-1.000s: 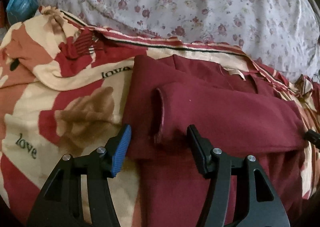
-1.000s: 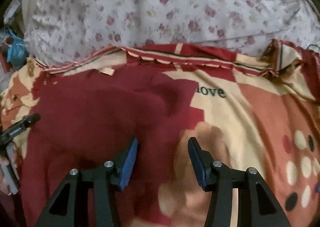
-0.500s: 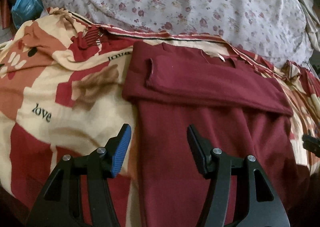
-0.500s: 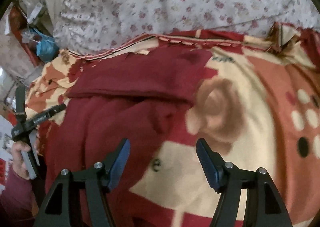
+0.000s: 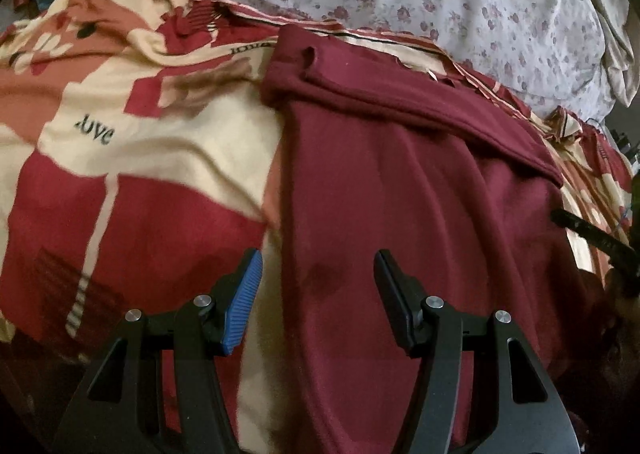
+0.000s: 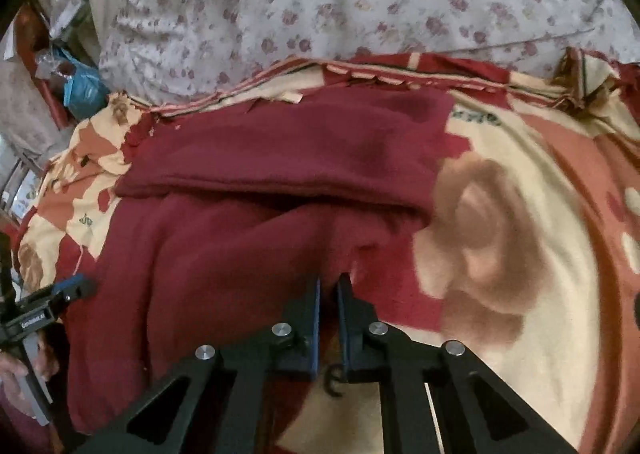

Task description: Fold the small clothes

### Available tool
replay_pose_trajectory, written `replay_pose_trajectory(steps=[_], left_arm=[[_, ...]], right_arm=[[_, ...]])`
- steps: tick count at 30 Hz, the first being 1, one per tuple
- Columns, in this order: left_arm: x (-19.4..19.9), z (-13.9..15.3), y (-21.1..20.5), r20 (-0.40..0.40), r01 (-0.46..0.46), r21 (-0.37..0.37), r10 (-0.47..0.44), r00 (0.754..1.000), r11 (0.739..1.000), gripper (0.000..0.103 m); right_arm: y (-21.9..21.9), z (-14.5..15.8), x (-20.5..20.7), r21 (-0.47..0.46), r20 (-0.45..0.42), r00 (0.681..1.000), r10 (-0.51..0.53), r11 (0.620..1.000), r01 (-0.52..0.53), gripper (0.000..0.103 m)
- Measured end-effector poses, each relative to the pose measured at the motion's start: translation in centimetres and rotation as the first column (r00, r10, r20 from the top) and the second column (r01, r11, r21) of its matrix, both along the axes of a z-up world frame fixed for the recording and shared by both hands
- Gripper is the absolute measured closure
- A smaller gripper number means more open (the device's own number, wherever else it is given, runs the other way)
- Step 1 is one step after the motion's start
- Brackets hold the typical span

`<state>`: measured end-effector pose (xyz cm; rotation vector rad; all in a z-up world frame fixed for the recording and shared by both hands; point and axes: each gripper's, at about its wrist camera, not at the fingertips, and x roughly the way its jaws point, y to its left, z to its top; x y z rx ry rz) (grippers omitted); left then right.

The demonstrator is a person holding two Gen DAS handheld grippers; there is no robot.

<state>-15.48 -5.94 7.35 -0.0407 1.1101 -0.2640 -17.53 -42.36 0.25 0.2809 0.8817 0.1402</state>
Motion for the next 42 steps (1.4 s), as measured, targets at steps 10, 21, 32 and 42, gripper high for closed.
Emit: replay_pose_trajectory(steps=[10,21,32,42], left_arm=[[-3.0,0.0,1.4,-0.085,0.005,-0.102,-0.014,0.996,0.995,0.045],[-7.0,-0.8,0.7,-0.172,0.074,-0.117,-0.093,0.981,0.990,0.045],[-8.0,-2.6,0.1,-0.211,0.070,-0.103,-0.090,0.973,0.992,0.040],[-8.8,-4.1,-0.9,-0.293,0.097,-0.063,-0.111,0.950,0.993,0.025]], right_arm=[[-4.4,1.4,-3.6,0.044,-0.004,1.000,-0.020,0.999,0.020,0.101],[-0.8,3.0,-12.5,0.042,0.002,0.956,0.295,0.955,-0.295,0.036],[3.2,-0.8,-12.8,0.048,-0.021,0.902,0.432,0.901,-0.431,0.036],[4.4,-2.1,-13.4,0.067,-0.061,0.852,0.520,0.854,-0.516,0.036]])
